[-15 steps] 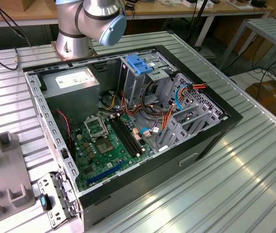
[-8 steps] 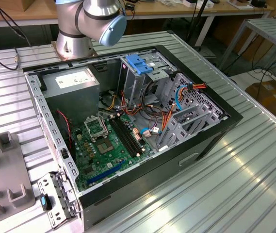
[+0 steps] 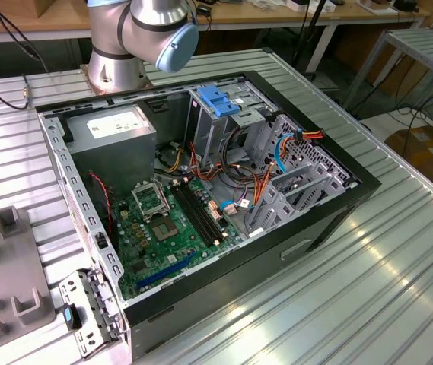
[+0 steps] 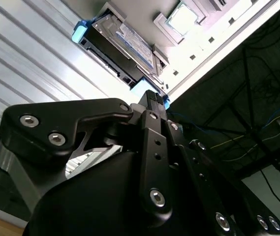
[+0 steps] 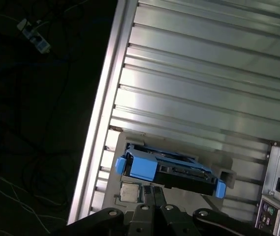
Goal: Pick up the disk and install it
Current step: 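Pick up the disk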
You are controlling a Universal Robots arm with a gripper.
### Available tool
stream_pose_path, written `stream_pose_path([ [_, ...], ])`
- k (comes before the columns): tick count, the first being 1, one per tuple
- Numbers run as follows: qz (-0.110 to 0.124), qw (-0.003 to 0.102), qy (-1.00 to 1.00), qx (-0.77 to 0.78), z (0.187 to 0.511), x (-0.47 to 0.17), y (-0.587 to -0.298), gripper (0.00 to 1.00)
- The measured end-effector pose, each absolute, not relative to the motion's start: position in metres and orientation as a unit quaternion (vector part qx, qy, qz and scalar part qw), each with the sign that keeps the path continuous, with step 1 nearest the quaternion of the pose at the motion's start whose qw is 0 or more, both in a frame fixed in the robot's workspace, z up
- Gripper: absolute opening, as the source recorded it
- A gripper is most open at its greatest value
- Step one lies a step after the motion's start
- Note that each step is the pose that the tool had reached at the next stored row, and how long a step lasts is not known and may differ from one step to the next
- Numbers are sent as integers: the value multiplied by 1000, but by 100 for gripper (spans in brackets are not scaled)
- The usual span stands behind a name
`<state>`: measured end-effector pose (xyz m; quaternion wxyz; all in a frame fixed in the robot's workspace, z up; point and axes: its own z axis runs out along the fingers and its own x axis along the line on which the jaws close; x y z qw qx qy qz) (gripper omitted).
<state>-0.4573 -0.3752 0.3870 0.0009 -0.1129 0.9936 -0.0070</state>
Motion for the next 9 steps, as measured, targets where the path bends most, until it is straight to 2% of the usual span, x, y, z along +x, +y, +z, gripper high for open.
stream_pose_path([
  [9,-7,1,989,-148,387,-457,-375,11],
])
